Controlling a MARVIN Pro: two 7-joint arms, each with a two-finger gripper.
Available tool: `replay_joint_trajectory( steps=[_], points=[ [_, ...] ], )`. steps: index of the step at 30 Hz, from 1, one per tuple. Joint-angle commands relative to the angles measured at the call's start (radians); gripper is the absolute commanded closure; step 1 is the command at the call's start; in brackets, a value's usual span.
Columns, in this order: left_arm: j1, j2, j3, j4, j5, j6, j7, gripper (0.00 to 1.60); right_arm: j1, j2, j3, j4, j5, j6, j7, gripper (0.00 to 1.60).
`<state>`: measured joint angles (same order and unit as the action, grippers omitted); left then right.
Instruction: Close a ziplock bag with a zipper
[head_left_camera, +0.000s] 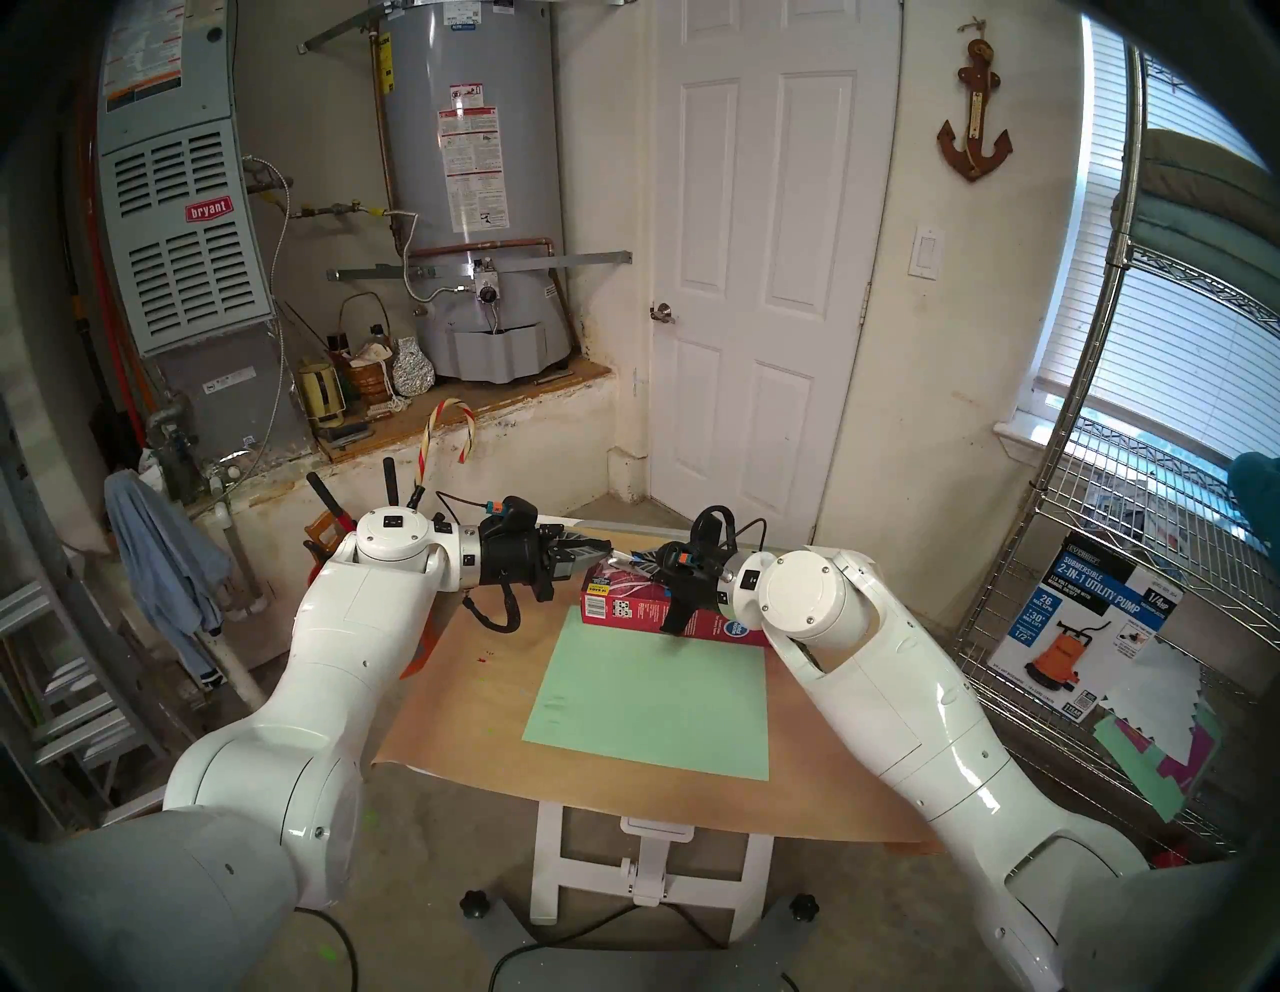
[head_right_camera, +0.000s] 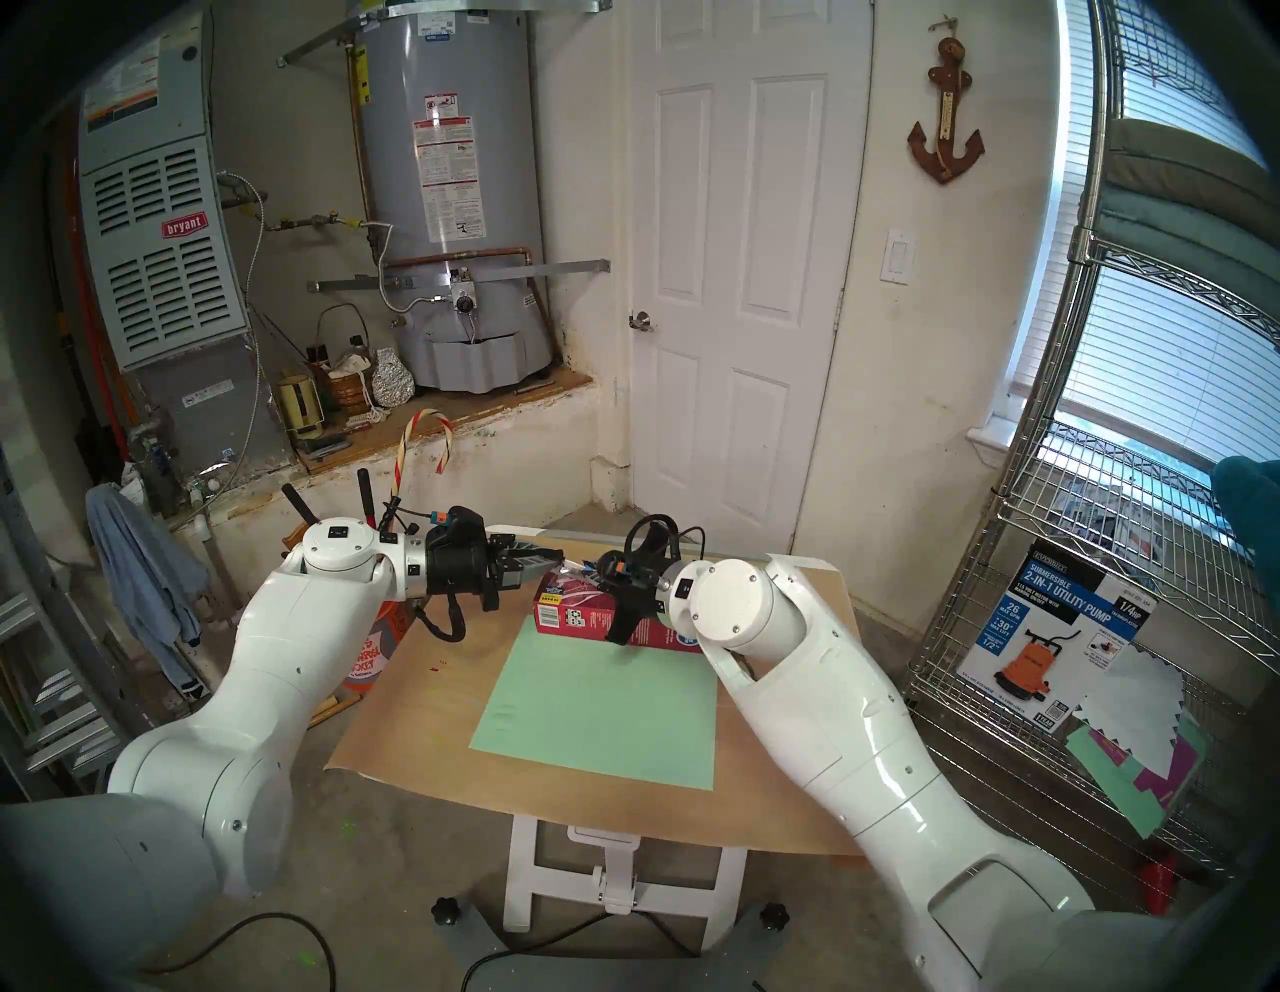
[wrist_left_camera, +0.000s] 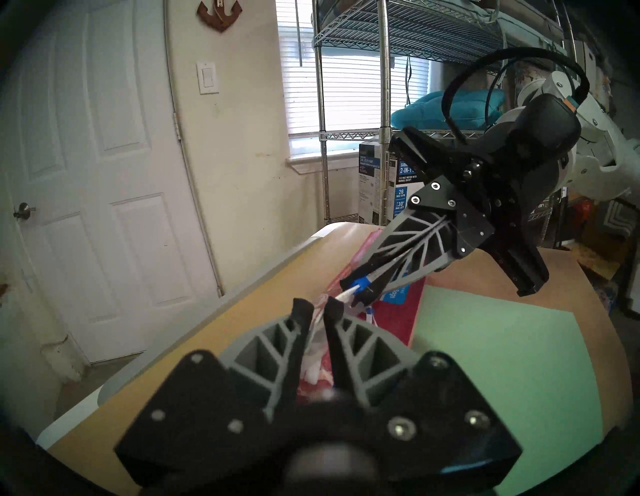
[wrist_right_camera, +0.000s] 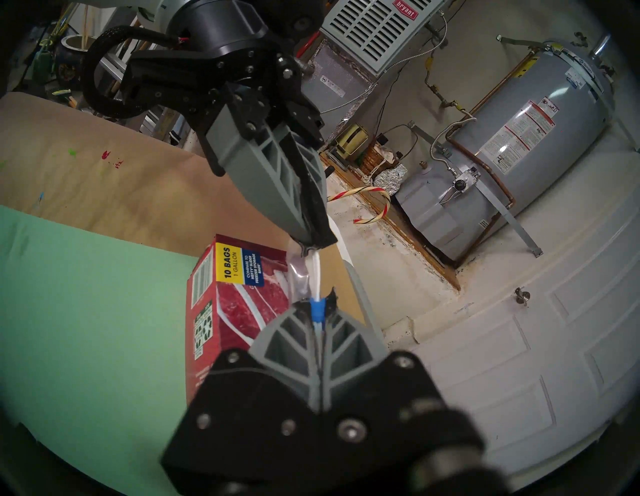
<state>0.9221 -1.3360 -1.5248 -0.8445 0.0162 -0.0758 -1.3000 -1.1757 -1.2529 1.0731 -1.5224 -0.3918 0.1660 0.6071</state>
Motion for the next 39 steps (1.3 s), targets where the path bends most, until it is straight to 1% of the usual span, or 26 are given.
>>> replay_joint_trajectory(
  steps=[1, 2, 3, 6, 7, 8, 11, 14, 16, 18, 19, 25, 27, 30, 32, 33, 35, 38, 39],
  points=[
    [-0.026, 0.004, -0.007, -0.002, -0.006, -0.004, -0.002, 0.97, 0.025, -0.017, -0.004, -0.01, -0.004, -0.006, -0.005, 1.6],
    [-0.027, 0.003, -0.01, 0.0, -0.006, -0.006, -0.003, 0.88, 0.026, -0.017, -0.005, -0.009, -0.004, -0.006, -0.005, 1.6],
    [-0.027, 0.003, -0.01, 0.0, -0.006, -0.006, -0.003, 0.88, 0.026, -0.017, -0.005, -0.009, -0.004, -0.006, -0.005, 1.6],
    [-0.029, 0.003, -0.011, 0.005, -0.006, -0.006, -0.007, 0.82, 0.027, -0.018, -0.006, -0.007, -0.005, -0.007, -0.006, 1.6],
    [-0.03, 0.002, -0.011, 0.006, -0.005, -0.007, -0.008, 0.75, 0.028, -0.018, -0.006, -0.006, -0.005, -0.007, -0.006, 1.6],
    [-0.031, 0.002, -0.011, 0.008, -0.005, -0.006, -0.01, 0.73, 0.029, -0.019, -0.006, -0.005, -0.005, -0.007, -0.006, 1.6],
    [-0.033, 0.002, -0.011, 0.012, -0.004, -0.005, -0.014, 0.59, 0.031, -0.02, -0.008, -0.003, -0.006, -0.009, -0.008, 1.6],
    [-0.032, 0.002, -0.012, 0.012, -0.004, -0.003, -0.017, 0.52, 0.032, -0.022, -0.008, -0.001, -0.006, -0.009, -0.009, 1.6],
    [-0.03, 0.003, -0.013, 0.011, -0.004, -0.002, -0.019, 0.53, 0.033, -0.022, -0.008, 0.0, -0.006, -0.009, -0.009, 1.6],
    [-0.029, 0.004, -0.012, 0.012, -0.002, -0.003, -0.02, 0.6, 0.034, -0.023, -0.008, 0.0, -0.007, -0.009, -0.009, 1.6],
    [-0.029, 0.003, -0.014, 0.014, -0.004, -0.002, -0.021, 0.67, 0.034, -0.023, -0.008, 0.001, -0.007, -0.009, -0.009, 1.6],
    [-0.021, -0.001, -0.01, 0.012, 0.001, -0.002, -0.023, 0.76, 0.034, -0.022, -0.004, -0.001, -0.006, -0.01, -0.01, 1.6],
    [-0.019, -0.002, -0.008, 0.015, 0.005, -0.003, -0.021, 0.73, 0.034, -0.021, -0.003, -0.002, -0.004, -0.009, -0.009, 1.6],
    [-0.02, -0.003, -0.006, 0.02, 0.008, -0.005, -0.021, 0.76, 0.034, -0.02, -0.002, -0.002, -0.004, -0.01, -0.008, 1.6],
    [-0.022, -0.004, -0.006, 0.023, 0.009, -0.004, -0.022, 0.72, 0.033, -0.019, -0.001, -0.003, -0.004, -0.011, -0.009, 1.6],
    [-0.022, -0.004, -0.006, 0.024, 0.01, -0.005, -0.022, 0.66, 0.033, -0.019, -0.001, -0.002, -0.004, -0.011, -0.009, 1.6],
    [-0.023, -0.004, -0.005, 0.025, 0.012, -0.005, -0.021, 0.62, 0.033, -0.019, -0.001, -0.002, -0.003, -0.012, -0.009, 1.6],
    [-0.022, -0.005, -0.006, 0.025, 0.014, -0.005, -0.021, 0.6, 0.033, -0.019, 0.0, -0.002, -0.003, -0.012, -0.008, 1.6],
    [-0.022, -0.005, -0.006, 0.024, 0.014, -0.006, -0.021, 0.63, 0.033, -0.019, 0.0, -0.003, -0.002, -0.012, -0.007, 1.6]
  ],
)
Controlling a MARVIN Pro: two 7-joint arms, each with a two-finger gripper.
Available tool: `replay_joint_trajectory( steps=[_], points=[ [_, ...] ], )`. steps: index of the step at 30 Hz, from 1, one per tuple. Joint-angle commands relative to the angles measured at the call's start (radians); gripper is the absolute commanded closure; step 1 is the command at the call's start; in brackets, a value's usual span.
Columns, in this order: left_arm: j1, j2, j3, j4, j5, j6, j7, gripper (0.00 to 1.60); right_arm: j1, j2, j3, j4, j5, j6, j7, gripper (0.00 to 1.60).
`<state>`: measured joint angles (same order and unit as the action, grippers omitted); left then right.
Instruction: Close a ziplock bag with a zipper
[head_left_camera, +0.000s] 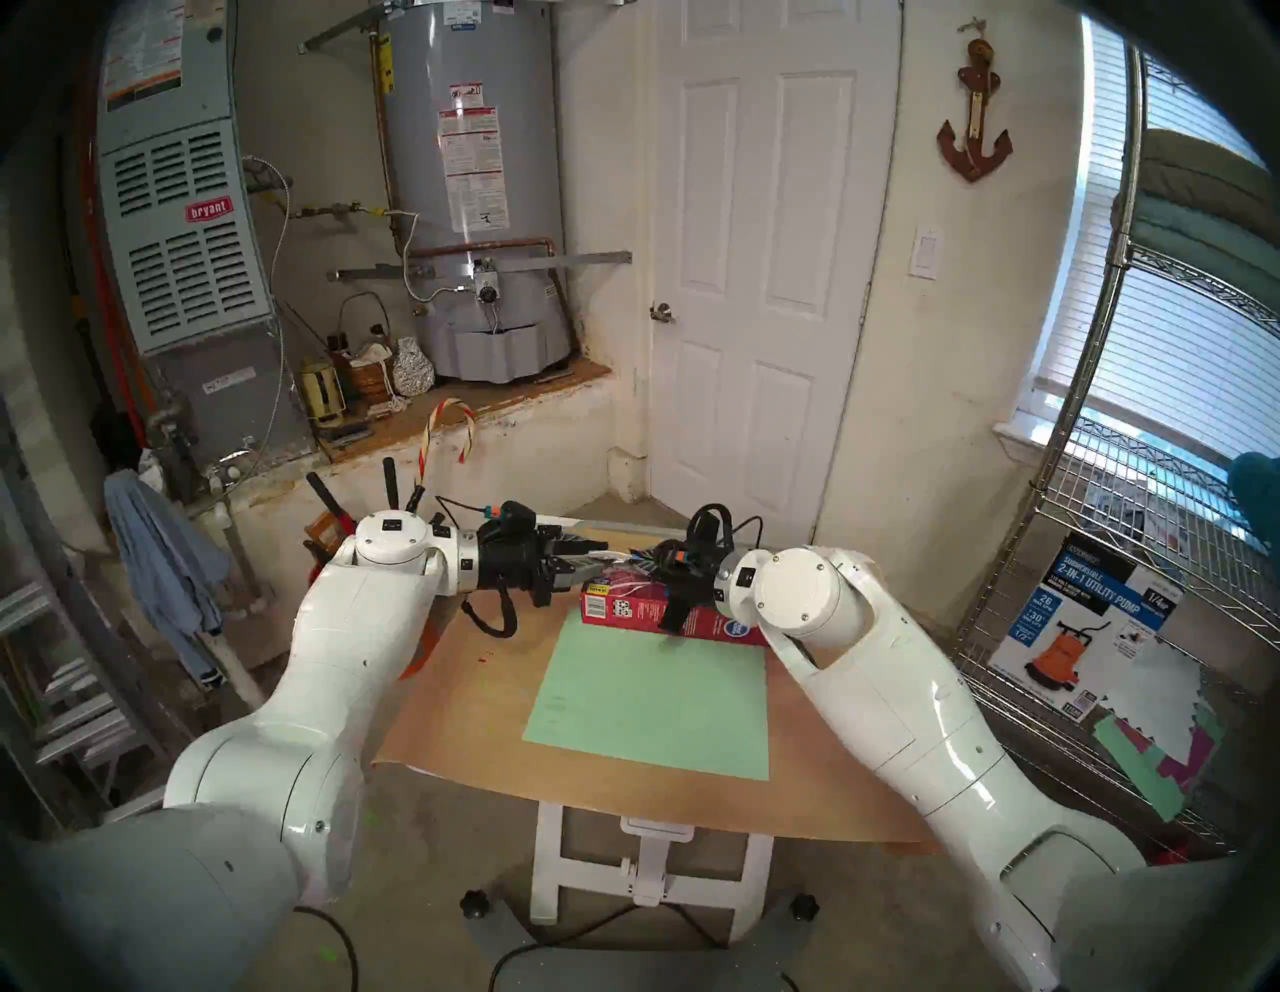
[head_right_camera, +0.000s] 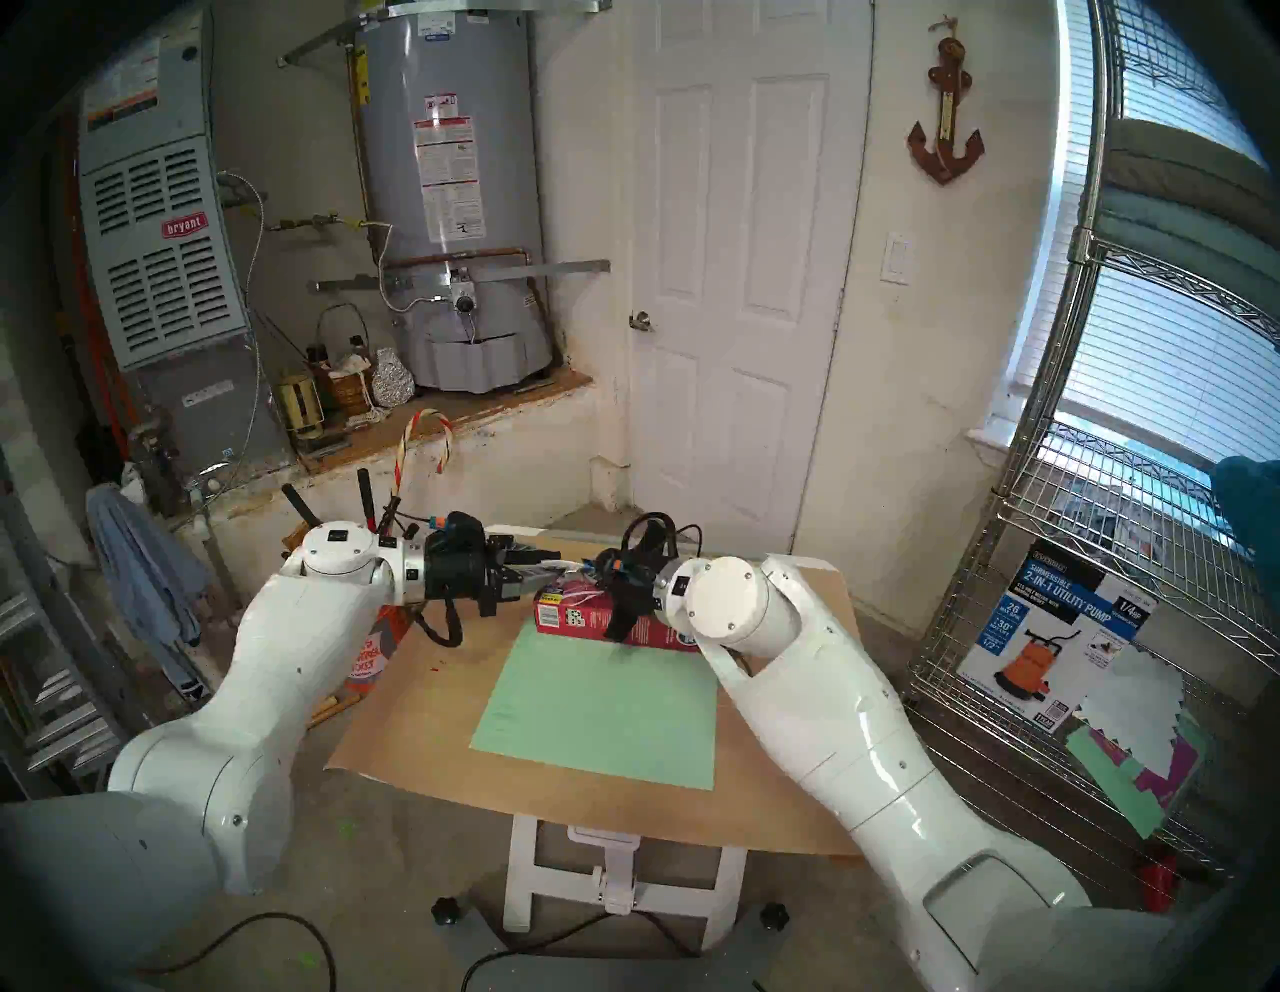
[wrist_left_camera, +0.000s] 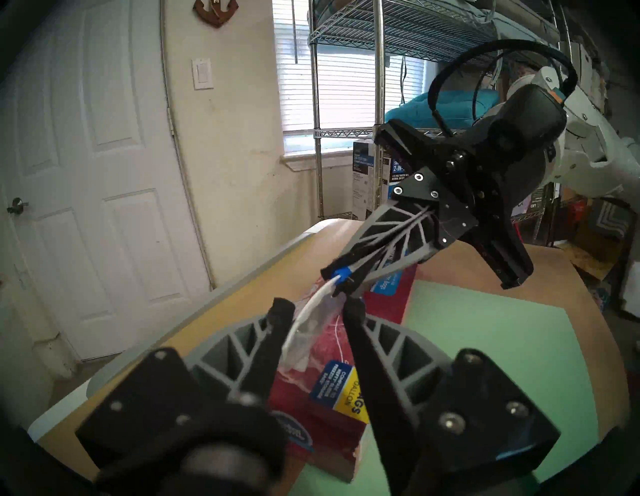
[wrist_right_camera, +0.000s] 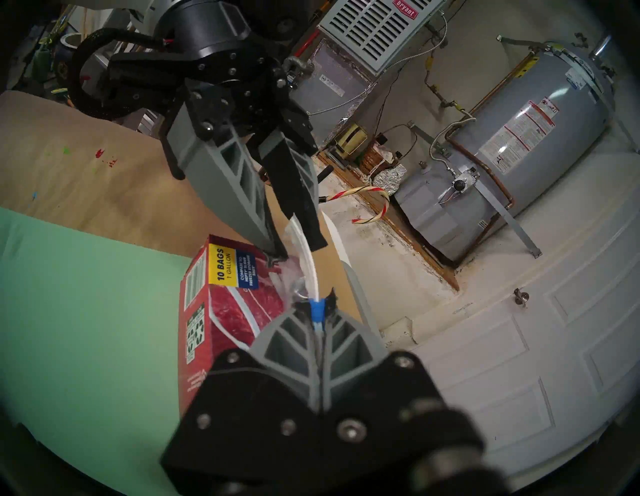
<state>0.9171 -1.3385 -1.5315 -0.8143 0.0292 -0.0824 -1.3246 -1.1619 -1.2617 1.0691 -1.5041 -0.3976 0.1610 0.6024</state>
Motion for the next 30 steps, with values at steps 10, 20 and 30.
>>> replay_joint_trajectory(
  steps=[10, 20, 30],
  points=[
    [-0.019, -0.006, -0.002, -0.001, 0.002, -0.006, 0.009, 0.99, 0.018, -0.012, 0.004, -0.02, 0.004, -0.008, 0.0, 1.6],
    [-0.027, -0.007, 0.0, 0.01, 0.003, -0.009, 0.0, 1.6, 0.018, -0.014, 0.005, -0.018, 0.002, -0.011, -0.002, 1.6],
    [-0.023, -0.007, -0.022, -0.011, -0.005, -0.038, 0.021, 1.6, 0.018, -0.007, -0.008, -0.016, -0.027, -0.022, -0.011, 1.6]
  ],
)
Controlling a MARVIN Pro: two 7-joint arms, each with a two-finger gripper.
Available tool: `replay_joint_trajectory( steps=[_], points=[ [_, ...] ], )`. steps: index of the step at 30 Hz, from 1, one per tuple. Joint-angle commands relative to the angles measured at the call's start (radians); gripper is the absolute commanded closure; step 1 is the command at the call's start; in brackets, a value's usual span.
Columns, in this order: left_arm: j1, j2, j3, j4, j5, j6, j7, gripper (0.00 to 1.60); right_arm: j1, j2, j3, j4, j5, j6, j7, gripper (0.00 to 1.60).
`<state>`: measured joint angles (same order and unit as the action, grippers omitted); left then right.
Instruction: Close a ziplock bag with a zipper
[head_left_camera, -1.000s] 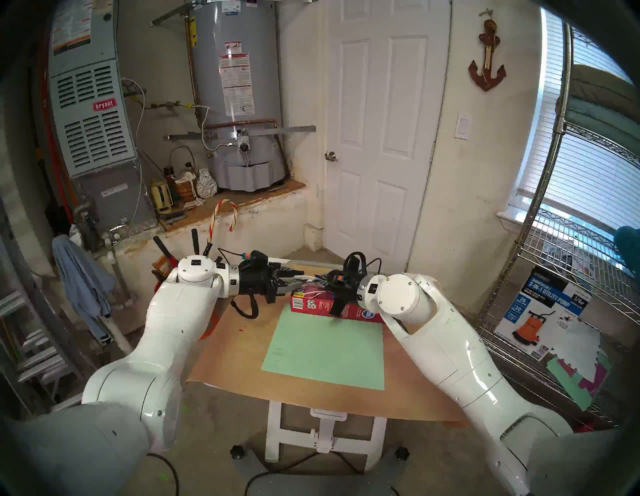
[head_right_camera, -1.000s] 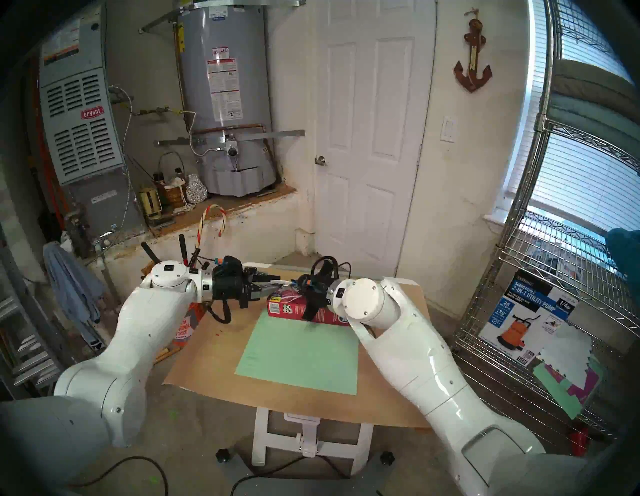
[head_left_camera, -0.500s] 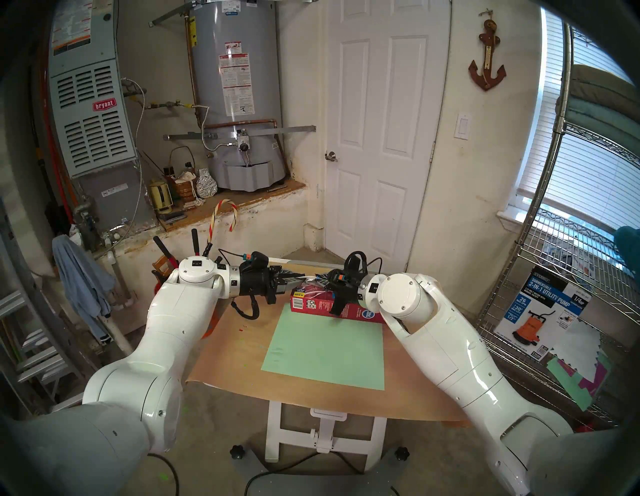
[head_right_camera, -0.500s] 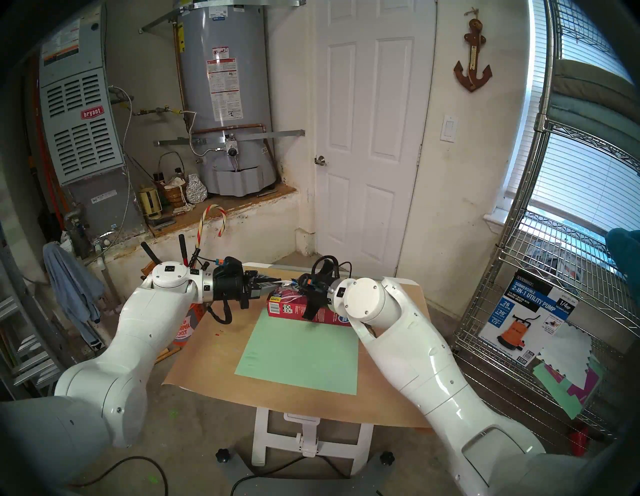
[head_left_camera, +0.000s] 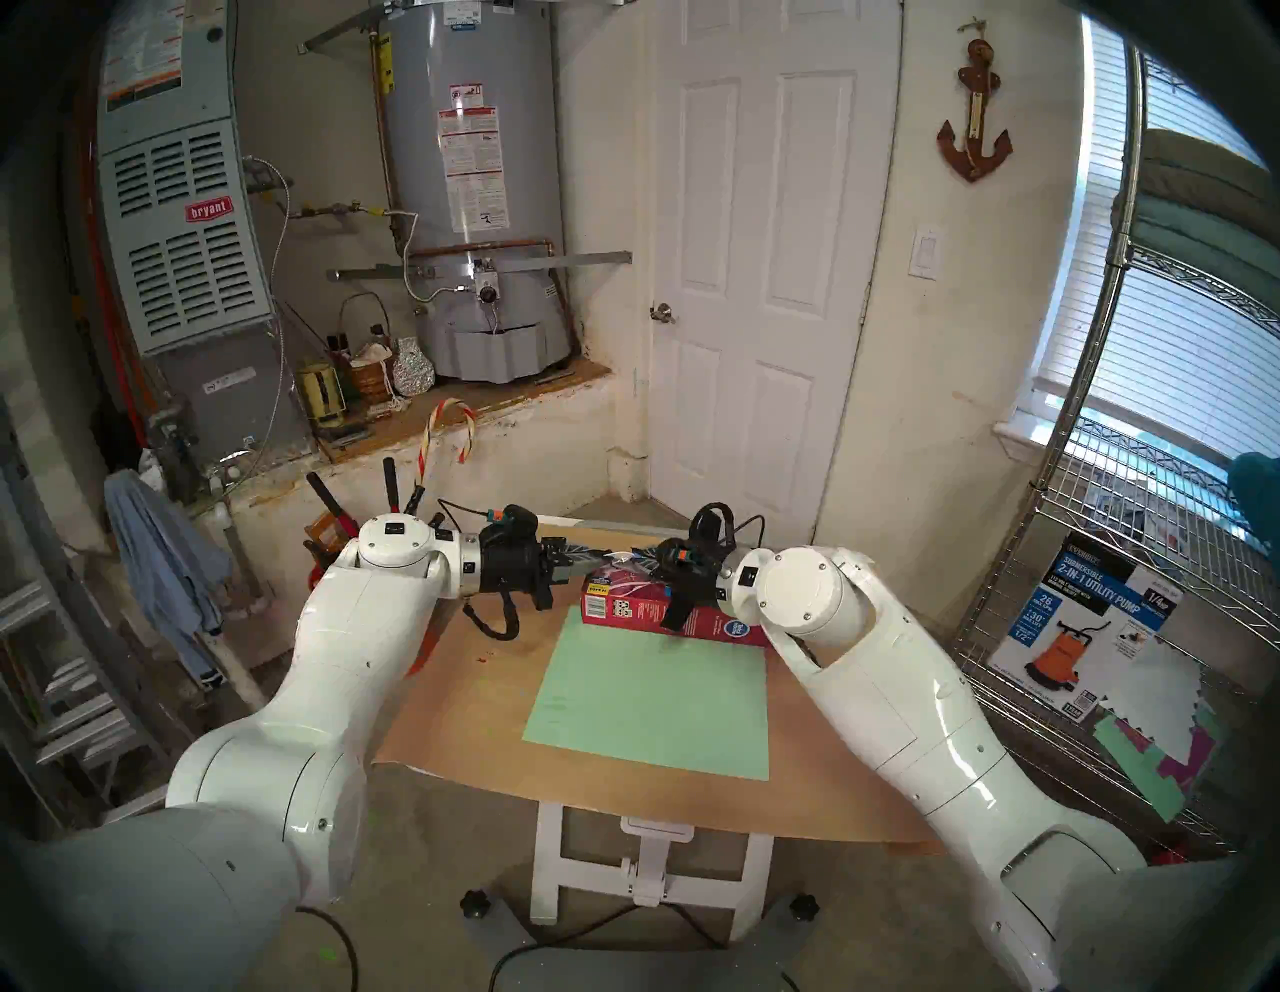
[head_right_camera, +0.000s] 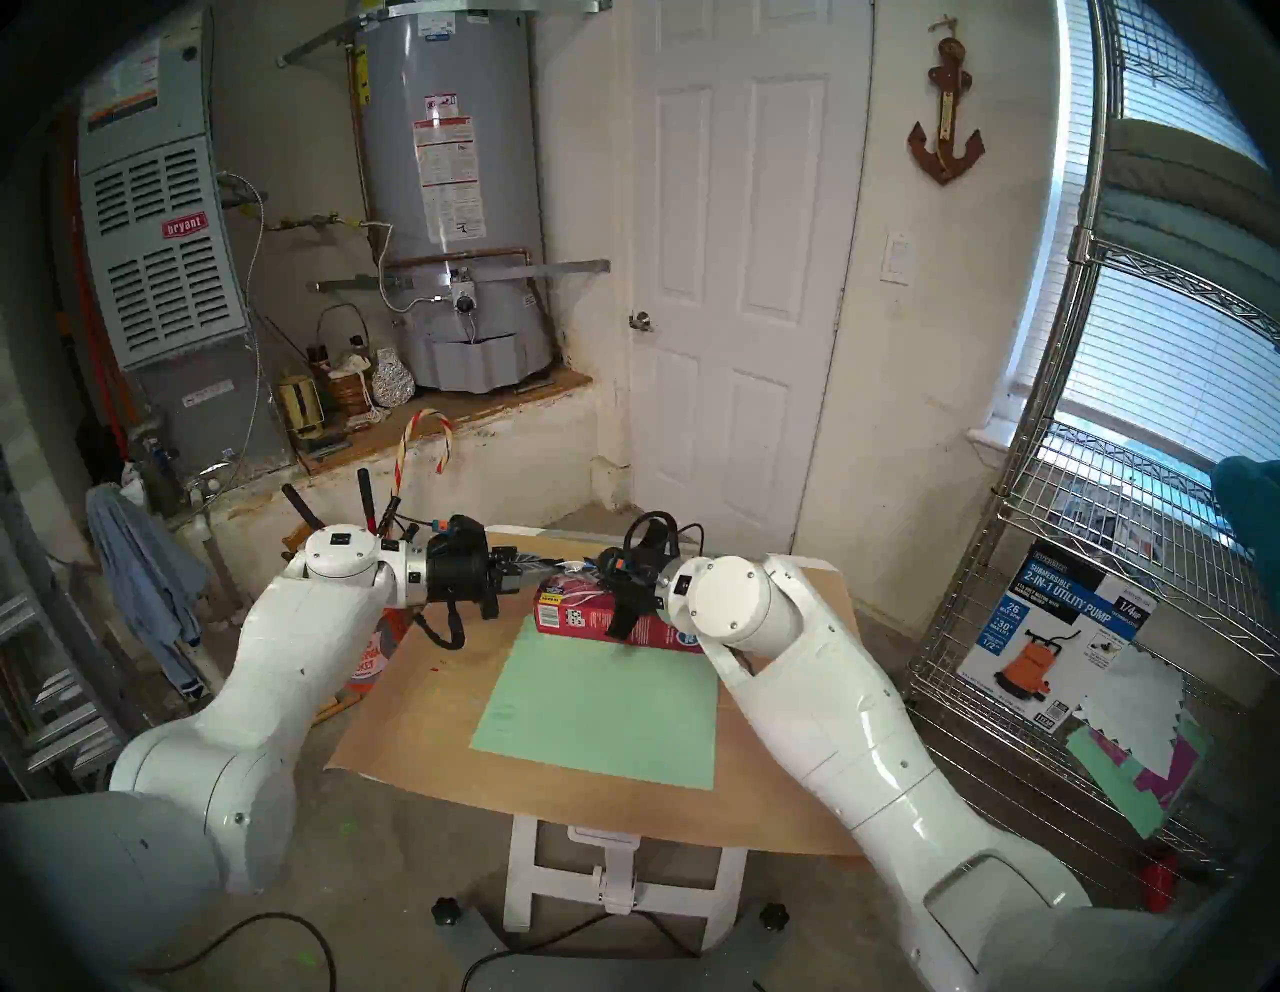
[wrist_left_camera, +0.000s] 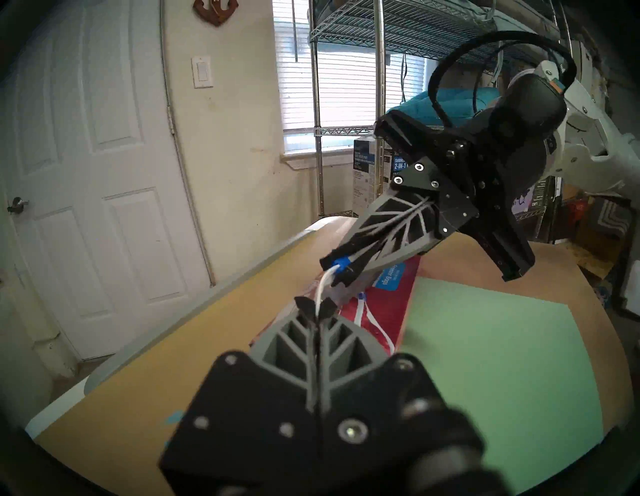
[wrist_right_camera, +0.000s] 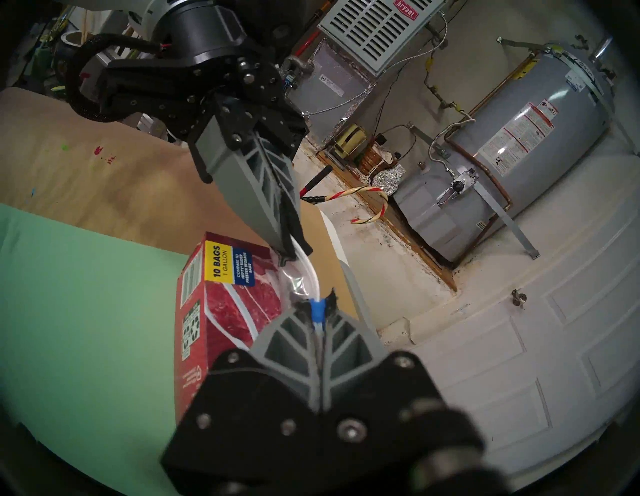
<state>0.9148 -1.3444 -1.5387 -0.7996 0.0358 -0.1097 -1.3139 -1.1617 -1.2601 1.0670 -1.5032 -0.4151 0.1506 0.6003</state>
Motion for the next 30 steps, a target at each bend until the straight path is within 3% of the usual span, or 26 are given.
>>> replay_joint_trajectory(
  steps=[1, 30],
  points=[
    [-0.021, 0.001, -0.016, -0.03, -0.011, -0.013, 0.011, 1.6, 0.02, -0.009, -0.006, -0.015, -0.012, -0.011, -0.009, 1.6],
    [0.026, 0.027, -0.07, -0.079, -0.022, -0.007, -0.013, 1.6, 0.005, 0.057, 0.053, -0.005, -0.017, -0.001, 0.016, 1.6]
  ],
)
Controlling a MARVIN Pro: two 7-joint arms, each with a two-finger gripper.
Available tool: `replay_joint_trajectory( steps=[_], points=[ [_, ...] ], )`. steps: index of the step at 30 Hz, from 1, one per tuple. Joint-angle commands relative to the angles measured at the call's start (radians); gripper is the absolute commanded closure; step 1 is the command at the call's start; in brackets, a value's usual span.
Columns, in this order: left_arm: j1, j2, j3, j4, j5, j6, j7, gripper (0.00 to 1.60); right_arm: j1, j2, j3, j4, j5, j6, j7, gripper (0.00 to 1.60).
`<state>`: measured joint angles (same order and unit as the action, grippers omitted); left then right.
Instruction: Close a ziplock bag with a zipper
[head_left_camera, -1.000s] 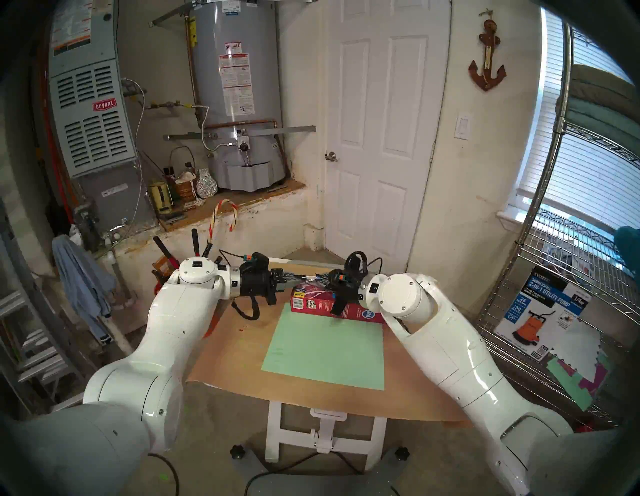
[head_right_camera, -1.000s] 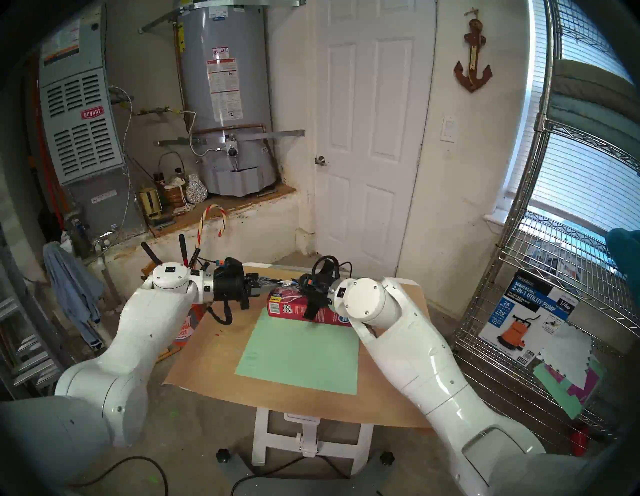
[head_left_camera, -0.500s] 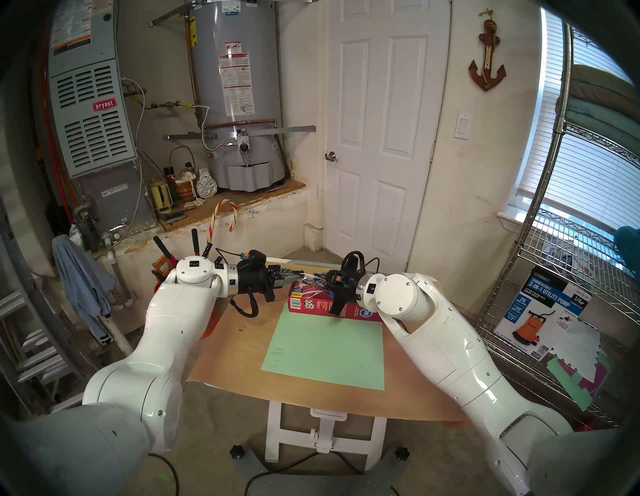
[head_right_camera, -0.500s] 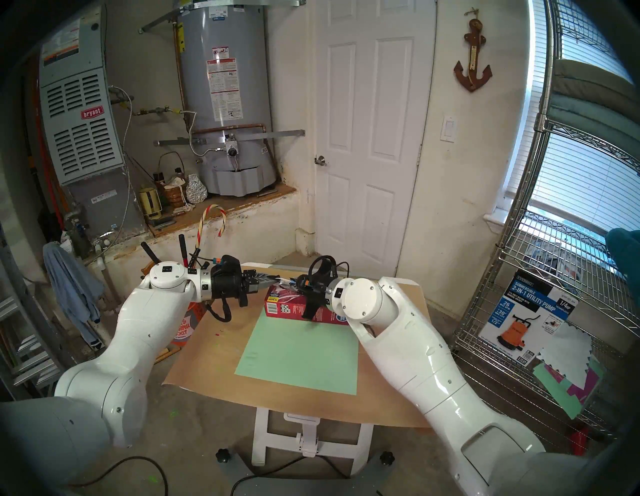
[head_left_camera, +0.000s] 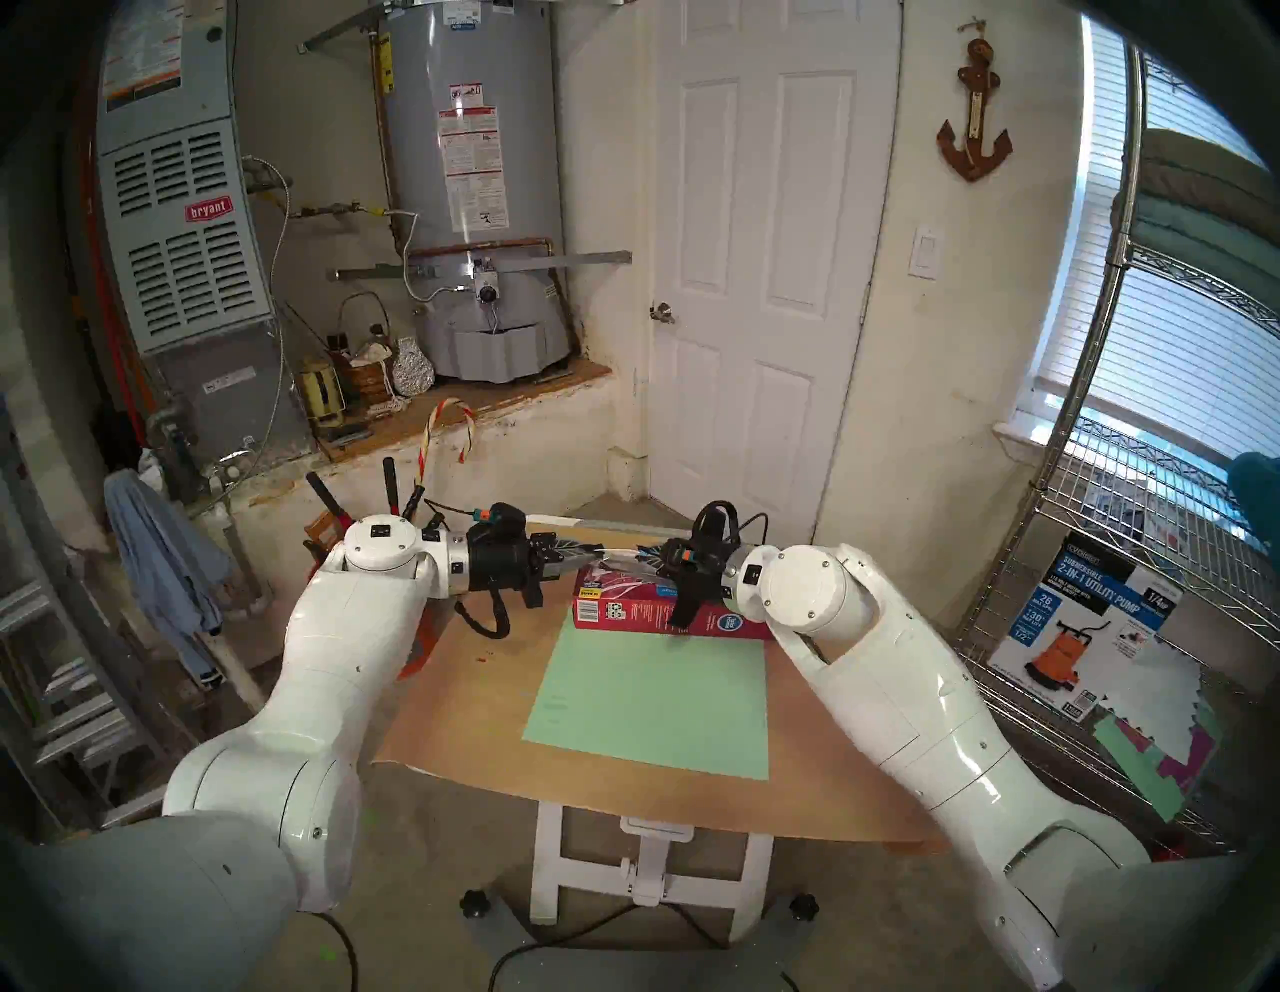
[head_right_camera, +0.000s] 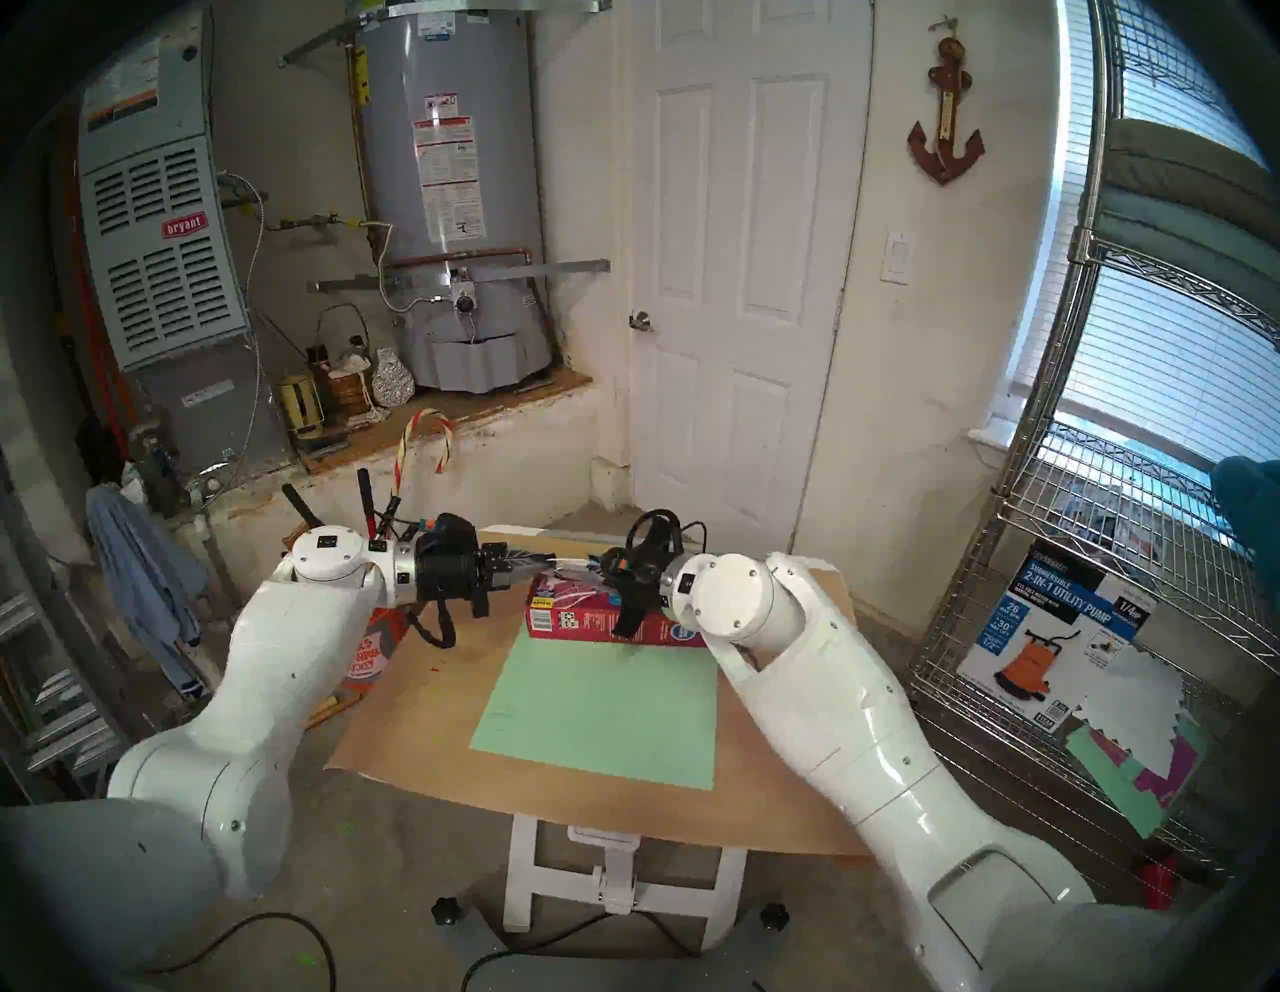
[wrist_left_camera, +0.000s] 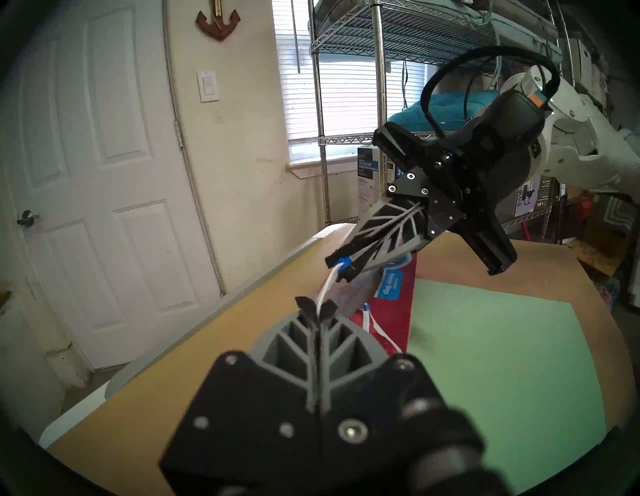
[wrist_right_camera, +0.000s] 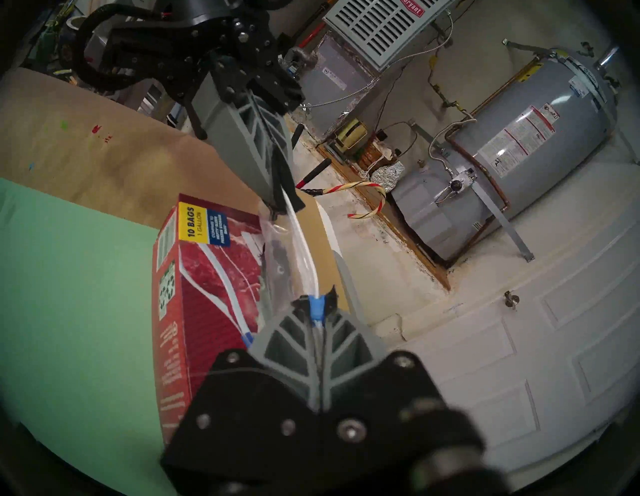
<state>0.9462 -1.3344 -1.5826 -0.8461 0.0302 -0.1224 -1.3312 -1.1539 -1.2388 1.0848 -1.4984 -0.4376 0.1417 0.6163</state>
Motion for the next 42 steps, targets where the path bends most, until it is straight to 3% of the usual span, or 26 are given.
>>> replay_joint_trajectory(
  steps=[1, 42],
  points=[
    [-0.005, 0.017, -0.027, -0.034, -0.016, 0.006, 0.003, 1.6, -0.005, 0.04, 0.039, -0.012, 0.007, 0.008, 0.001, 1.6],
    [0.011, 0.029, -0.062, -0.051, -0.014, 0.016, -0.047, 1.6, -0.149, 0.237, 0.21, -0.17, 0.086, 0.016, 0.067, 1.6]
  ],
)
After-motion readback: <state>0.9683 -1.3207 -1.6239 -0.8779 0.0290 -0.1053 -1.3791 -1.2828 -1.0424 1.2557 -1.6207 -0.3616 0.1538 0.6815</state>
